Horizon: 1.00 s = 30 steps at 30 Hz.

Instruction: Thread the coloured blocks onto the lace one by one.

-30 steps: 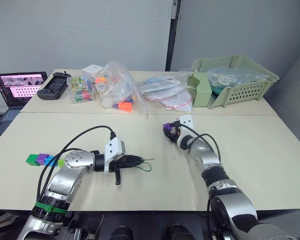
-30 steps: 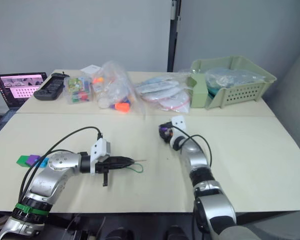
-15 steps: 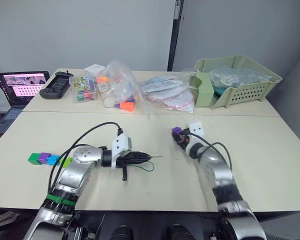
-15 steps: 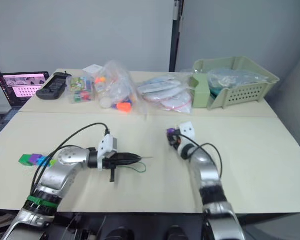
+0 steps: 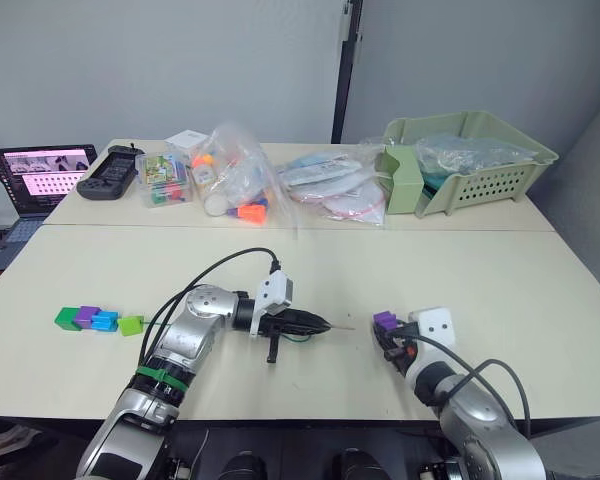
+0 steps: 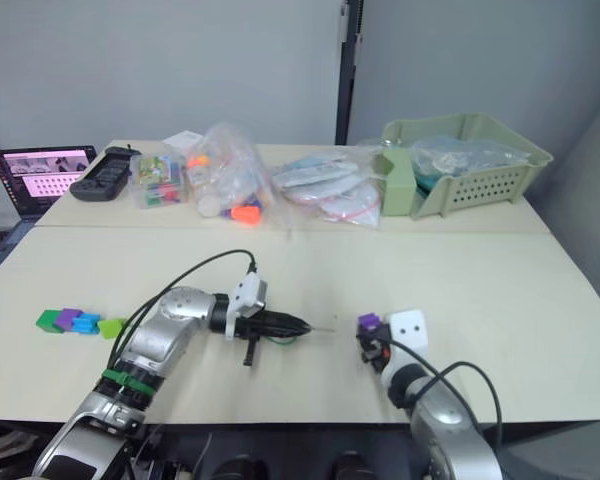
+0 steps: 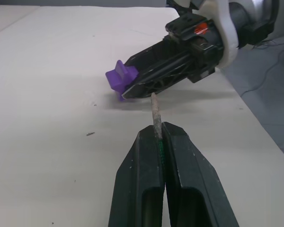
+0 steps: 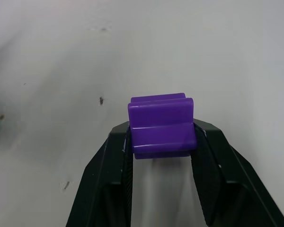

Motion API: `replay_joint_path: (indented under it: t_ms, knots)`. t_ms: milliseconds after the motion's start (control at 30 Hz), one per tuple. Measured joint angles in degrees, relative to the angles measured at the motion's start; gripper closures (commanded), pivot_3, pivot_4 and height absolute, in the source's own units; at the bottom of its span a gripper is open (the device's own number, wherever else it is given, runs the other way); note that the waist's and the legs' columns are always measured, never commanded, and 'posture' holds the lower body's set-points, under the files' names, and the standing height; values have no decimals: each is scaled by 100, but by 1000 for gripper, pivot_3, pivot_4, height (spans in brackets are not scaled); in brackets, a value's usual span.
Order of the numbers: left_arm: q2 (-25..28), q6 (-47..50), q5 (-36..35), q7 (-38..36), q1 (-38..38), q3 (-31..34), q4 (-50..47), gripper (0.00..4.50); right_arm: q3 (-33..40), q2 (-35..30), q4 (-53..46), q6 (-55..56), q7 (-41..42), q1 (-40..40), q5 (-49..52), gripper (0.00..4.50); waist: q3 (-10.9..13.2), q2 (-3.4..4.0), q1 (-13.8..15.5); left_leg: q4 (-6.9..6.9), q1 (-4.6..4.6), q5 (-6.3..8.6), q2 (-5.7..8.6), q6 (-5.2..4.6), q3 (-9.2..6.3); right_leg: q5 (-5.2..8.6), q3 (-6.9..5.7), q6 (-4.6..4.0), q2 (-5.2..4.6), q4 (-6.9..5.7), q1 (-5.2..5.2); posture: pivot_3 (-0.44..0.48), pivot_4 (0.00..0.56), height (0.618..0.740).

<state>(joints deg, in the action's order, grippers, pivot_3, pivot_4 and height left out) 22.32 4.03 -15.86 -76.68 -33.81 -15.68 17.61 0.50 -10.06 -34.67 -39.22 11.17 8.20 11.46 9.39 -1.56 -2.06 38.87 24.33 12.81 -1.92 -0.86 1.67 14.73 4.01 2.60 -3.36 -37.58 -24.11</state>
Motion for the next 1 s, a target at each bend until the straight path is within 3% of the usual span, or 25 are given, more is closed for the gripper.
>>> replay_joint_path:
  t_ms: [67,133,167,200,367,533,600,700,833,1000]
  knots:
    - [-49,-39,5,-68,-45,-17,130,4500,6,103,-1,-56,-147,46,-1,3333,0,0,5,0,1,0,0,0,0,0,0,0,0,2,-1,0,150,733]
    - [-81,-51,7,-105,-59,-31,182,4500,3,152,-5,-60,-198,50,0,2325,0,0,6,0,1,0,-1,0,-1,0,0,0,0,1,0,0,150,733]
    - [-104,-55,9,-118,-75,-38,204,4500,2,153,-26,-81,-219,67,7,2166,0,0,6,0,2,0,0,0,-1,0,0,0,0,1,0,0,150,733]
    - [-129,-63,12,-140,-104,-47,214,4500,-1,143,-89,-147,-223,124,28,1604,0,0,16,0,4,0,0,0,-2,0,-1,0,0,1,-1,0,150,733]
    - [-131,-137,25,-159,-129,-49,210,4500,256,-232,-610,-565,40,295,365,8,0,0,65,2,6,0,1,0,-1,1,0,2,-2,5,-1,0,150,733]
    - [-112,-147,28,-129,-42,-32,192,4500,1054,-1732,-1281,-1129,1086,419,1106,8,0,0,118,3,3,0,0,0,-1,2,-2,4,-2,20,14,0,150,733]
    - [-117,-155,30,-39,75,-18,152,4500,1303,-3328,-1235,-1062,2188,429,1260,8,1,14,120,7,2,0,6,-1,5,-2,3,12,-6,39,22,0,150,733]
    - [-137,-156,31,65,180,4,38,4500,1510,-4530,-902,-509,3175,264,1107,8,2,-4,120,-1,-15,0,-6,-1,-7,-2,-11,11,8,52,50,0,150,733]
    - [-177,-139,33,241,292,11,-208,4500,798,-5443,75,478,4223,-616,737,8,2,-2,115,1,-18,0,-3,-1,-3,-2,-7,11,4,56,55,0,150,733]
    - [-269,-99,113,476,401,-46,-422,4500,-489,-5513,1253,1323,5263,-2340,220,8,2,-1,121,2,-16,0,-2,-1,-3,-3,-7,11,2,57,53,0,150,733]
